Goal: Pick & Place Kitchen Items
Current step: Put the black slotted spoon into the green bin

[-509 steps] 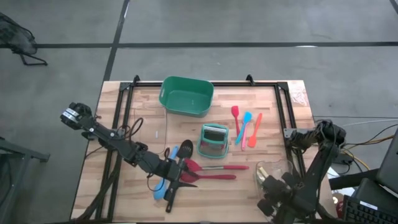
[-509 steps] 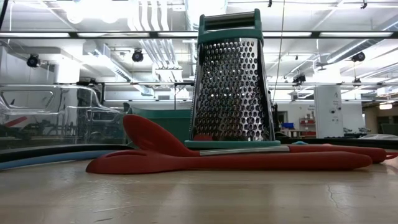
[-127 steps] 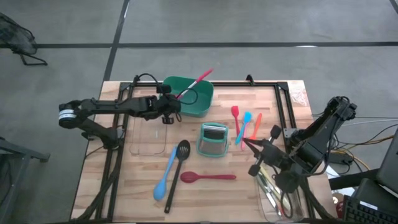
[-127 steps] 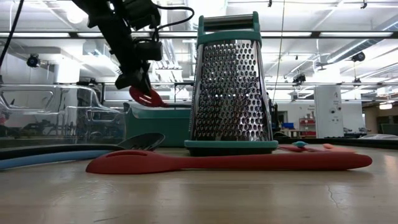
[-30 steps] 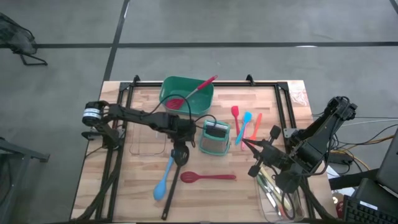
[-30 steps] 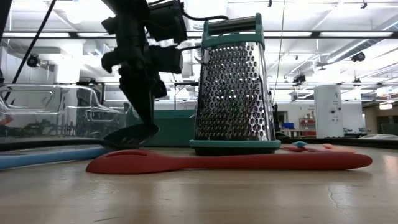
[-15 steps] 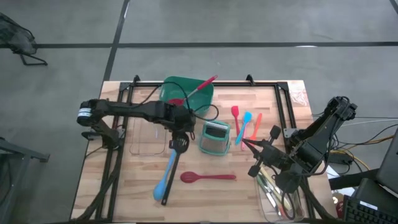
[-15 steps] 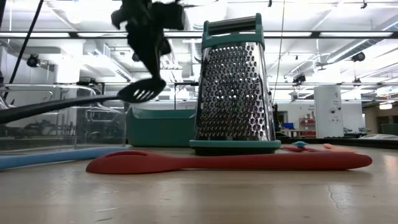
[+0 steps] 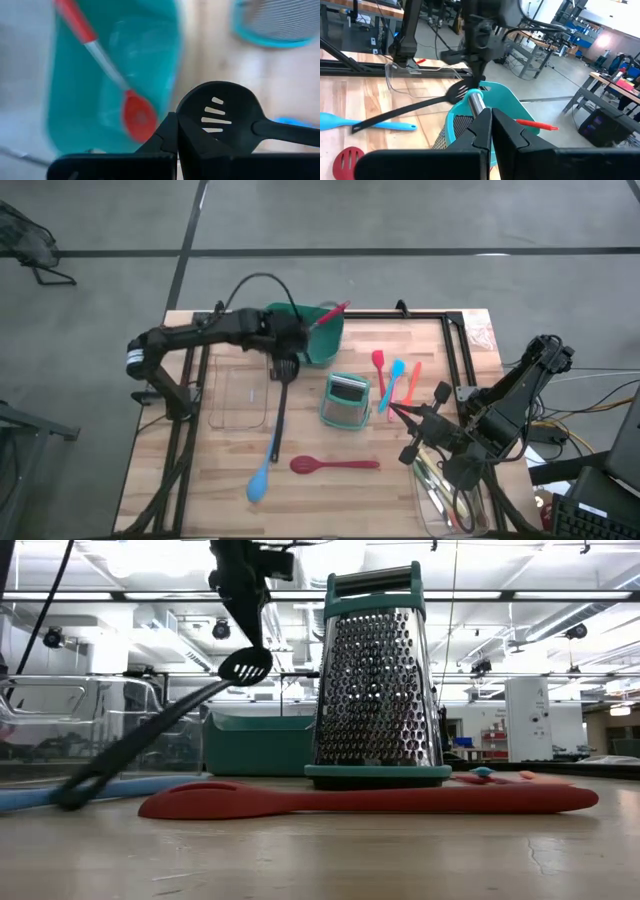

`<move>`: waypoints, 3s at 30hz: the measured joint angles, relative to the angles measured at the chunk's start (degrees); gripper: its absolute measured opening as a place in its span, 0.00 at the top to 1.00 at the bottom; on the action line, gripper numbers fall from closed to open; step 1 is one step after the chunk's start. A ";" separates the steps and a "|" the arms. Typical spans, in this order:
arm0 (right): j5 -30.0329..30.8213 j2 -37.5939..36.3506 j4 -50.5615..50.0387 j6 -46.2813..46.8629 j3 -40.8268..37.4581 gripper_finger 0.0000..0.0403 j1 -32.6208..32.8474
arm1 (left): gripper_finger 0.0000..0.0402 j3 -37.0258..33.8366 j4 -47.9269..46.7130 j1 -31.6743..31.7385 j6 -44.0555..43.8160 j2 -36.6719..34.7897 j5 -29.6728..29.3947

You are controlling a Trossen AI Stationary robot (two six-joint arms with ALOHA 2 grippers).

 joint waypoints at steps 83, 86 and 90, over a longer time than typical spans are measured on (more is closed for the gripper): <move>-0.14 0.02 -0.17 -1.46 -1.30 0.98 -7.89 | 0.79 -11.40 13.68 20.12 -22.73 -2.35 16.74; -0.17 0.02 -0.17 -1.44 -1.31 0.98 -7.89 | 0.65 -11.49 13.68 15.70 -26.46 -2.34 16.72; -0.42 0.02 -0.19 -1.45 -1.40 0.98 -7.89 | 0.48 -11.50 13.60 8.10 -31.68 -1.99 15.59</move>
